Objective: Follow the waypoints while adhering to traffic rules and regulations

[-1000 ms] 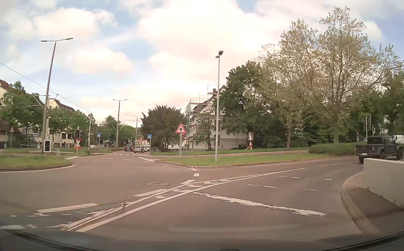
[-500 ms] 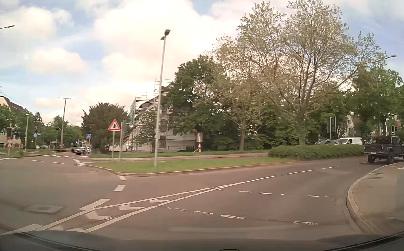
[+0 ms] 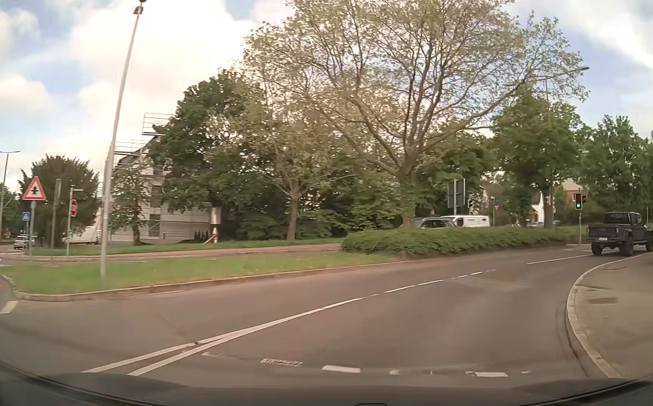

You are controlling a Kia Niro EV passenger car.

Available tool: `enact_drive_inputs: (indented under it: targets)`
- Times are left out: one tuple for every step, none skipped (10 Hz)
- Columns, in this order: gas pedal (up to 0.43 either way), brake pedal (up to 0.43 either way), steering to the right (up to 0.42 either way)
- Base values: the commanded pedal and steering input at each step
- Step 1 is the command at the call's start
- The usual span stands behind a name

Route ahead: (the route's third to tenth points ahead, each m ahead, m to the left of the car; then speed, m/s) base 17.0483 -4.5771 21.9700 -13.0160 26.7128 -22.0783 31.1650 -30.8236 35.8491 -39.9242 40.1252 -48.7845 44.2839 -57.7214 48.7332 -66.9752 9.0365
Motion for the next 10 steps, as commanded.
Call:
enact_drive_inputs:
  targets:
    - [0.087, 0.0, 0.224]
    - [0.098, 0.0, 0.229]
    - [0.11, 0.0, 0.236]
    - [0.11, 0.0, 0.239]
    - [0.11, 0.0, 0.242]
    - [0.118, 0.0, 0.245]
    - [0.13, 0.0, 0.25]
    - [0.138, 0.0, 0.253]
    - [0.15, 0.0, 0.251]
    - [0.15, 0.0, 0.249]
